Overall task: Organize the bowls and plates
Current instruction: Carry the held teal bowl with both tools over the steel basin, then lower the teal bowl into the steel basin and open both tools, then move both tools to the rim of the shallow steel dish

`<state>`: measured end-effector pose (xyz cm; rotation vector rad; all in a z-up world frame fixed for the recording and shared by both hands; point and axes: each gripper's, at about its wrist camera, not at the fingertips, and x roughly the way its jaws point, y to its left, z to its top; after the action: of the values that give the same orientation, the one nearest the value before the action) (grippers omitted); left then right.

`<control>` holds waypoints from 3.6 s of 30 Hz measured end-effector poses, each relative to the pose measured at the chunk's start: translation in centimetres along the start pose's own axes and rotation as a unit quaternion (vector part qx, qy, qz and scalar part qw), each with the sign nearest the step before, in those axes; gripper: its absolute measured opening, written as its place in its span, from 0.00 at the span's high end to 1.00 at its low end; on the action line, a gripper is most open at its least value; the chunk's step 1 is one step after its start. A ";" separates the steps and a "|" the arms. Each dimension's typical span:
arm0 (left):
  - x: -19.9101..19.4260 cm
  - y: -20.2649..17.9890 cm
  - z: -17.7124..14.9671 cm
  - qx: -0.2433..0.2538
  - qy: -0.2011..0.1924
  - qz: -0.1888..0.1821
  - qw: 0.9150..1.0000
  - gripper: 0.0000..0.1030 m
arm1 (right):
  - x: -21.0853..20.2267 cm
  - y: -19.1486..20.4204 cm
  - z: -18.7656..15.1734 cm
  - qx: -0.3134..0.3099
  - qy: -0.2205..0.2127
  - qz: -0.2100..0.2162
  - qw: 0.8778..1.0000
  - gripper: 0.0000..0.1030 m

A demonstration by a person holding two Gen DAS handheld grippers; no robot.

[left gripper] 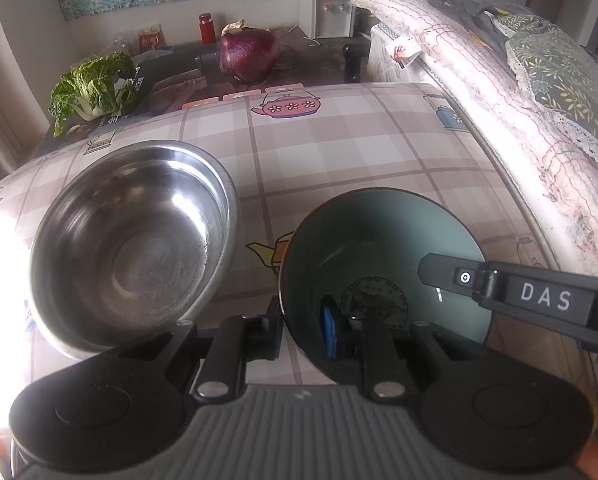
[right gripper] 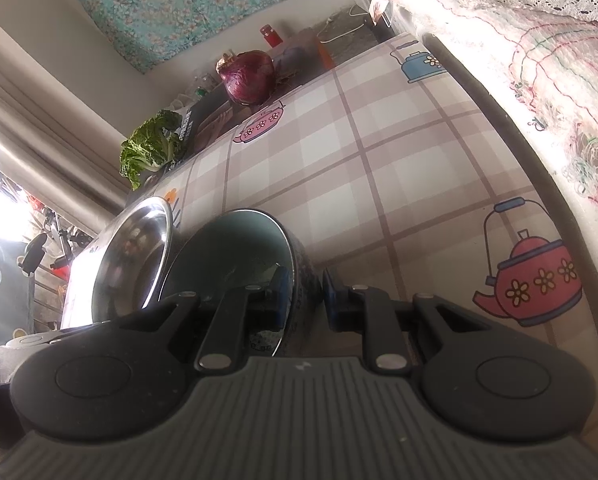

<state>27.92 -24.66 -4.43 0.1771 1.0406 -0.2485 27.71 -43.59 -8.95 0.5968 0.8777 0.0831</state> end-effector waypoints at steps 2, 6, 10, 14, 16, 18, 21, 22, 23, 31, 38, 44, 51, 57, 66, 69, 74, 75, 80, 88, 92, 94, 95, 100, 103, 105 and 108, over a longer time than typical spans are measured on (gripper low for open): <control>0.0 0.0 0.0 0.001 0.000 -0.001 1.000 0.80 | -0.1 -0.1 0.0 0.001 0.000 0.002 1.000 0.83; 0.1 0.0 0.0 0.005 0.002 -0.003 1.000 0.80 | -0.3 -0.3 0.0 0.006 0.002 0.008 1.000 0.82; 0.4 0.1 -0.2 0.000 0.017 -0.013 1.000 0.80 | -0.5 -0.6 0.0 0.011 0.008 0.014 1.000 0.81; 0.6 0.1 -0.4 0.000 0.022 -0.018 1.000 0.77 | -0.4 -0.5 -0.1 0.013 0.011 0.014 1.000 0.81; 0.6 0.1 -0.3 -0.001 0.024 -0.019 1.000 0.77 | -0.3 -0.5 -0.2 0.016 0.013 0.013 1.000 0.80; 0.5 0.2 -0.3 -0.002 0.025 -0.021 0.999 0.77 | -0.3 -0.5 -0.3 0.018 0.012 0.010 1.000 0.81; 0.2 0.4 -0.3 -0.005 0.024 -0.026 0.999 0.77 | -0.3 0.0 -0.5 0.010 0.011 -0.001 1.000 0.81; 0.1 0.5 -0.3 -0.005 0.023 -0.028 0.999 0.77 | -0.3 0.1 -0.5 0.010 0.011 -0.003 1.000 0.81; 0.0 0.5 -0.4 -0.005 0.021 -0.029 0.999 0.77 | -0.4 0.1 -0.5 0.010 0.011 -0.004 1.000 0.82; -1.2 0.7 0.0 -0.006 0.009 -0.026 1.000 0.77 | -1.0 0.6 -0.4 0.010 0.003 0.001 1.000 0.82; -3.2 1.1 0.4 -0.012 -0.007 -0.029 0.999 0.77 | -2.9 1.8 0.2 -0.002 -0.011 0.001 1.000 0.82; -5.2 2.7 1.2 -0.027 -0.030 -0.031 0.999 0.76 | -4.2 4.5 1.2 -0.026 -0.025 0.004 0.999 0.82; -7.1 7.3 2.3 -0.061 -0.055 -0.008 0.997 0.76 | -2.9 9.4 2.6 -0.054 -0.023 0.032 0.998 0.82; -6.8 12.0 3.0 -0.093 -0.062 0.020 0.994 0.75 | 0.7 14.1 2.7 -0.077 0.004 0.049 0.996 0.82; -2.2 15.4 2.4 -0.095 -0.034 0.035 0.994 0.75 | 6.2 16.3 1.3 -0.082 0.029 0.030 0.996 0.82; -1.2 15.5 2.0 -0.086 -0.029 0.042 0.995 0.75 | 7.5 16.4 1.0 -0.087 0.028 0.016 0.996 0.82; -1.8 15.8 1.7 -0.073 -0.048 0.045 0.995 0.70 | 8.7 16.4 0.9 -0.088 0.029 0.011 0.996 0.81; -2.2 15.8 1.7 -0.073 -0.052 0.044 0.995 0.64 | 8.7 16.4 0.9 -0.089 0.028 0.009 0.996 0.80; -4.9 16.5 1.4 -0.081 -0.071 0.034 0.994 0.51 | 7.8 16.7 1.0 -0.091 0.015 0.005 0.996 0.46; -11.3 17.0 -1.7 -0.071 -0.164 0.066 0.982 0.39 | 3.6 16.8 0.3 -0.061 -0.008 0.021 0.998 0.29; -13.9 17.0 -5.1 -0.050 -0.203 0.098 0.973 0.32 | -1.0 16.2 -2.0 -0.042 -0.024 0.055 0.997 0.29; -15.2 17.3 -7.3 -0.051 -0.204 0.105 0.972 0.32 | -3.9 15.8 -3.9 -0.041 -0.040 0.073 0.996 0.29; -15.9 17.4 -8.6 -0.051 -0.207 0.102 0.972 0.32 | -5.2 15.6 -4.9 -0.041 -0.048 0.077 0.995 0.29; -19.4 18.1 -15.5 -0.051 -0.240 0.093 0.965 0.30 | -10.4 15.4 -10.7 -0.064 -0.060 0.095 0.992 0.29; -20.9 19.1 -19.9 -0.079 -0.249 0.081 0.962 0.29 | -12.3 15.8 -14.4 -0.091 -0.056 0.104 0.989 0.28; -21.7 19.8 -22.6 -0.104 -0.252 0.082 0.959 0.29 | -13.5 16.0 -16.9 -0.107 -0.055 0.113 0.986 0.28; -22.6 20.6 -26.3 -0.134 -0.249 0.087 0.955 0.29 | -14.3 15.6 -20.3 -0.102 -0.038 0.144 0.983 0.28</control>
<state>1.11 4.67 2.70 -0.0409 0.5421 0.0140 6.01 -25.68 -0.74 0.5270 0.6935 0.4062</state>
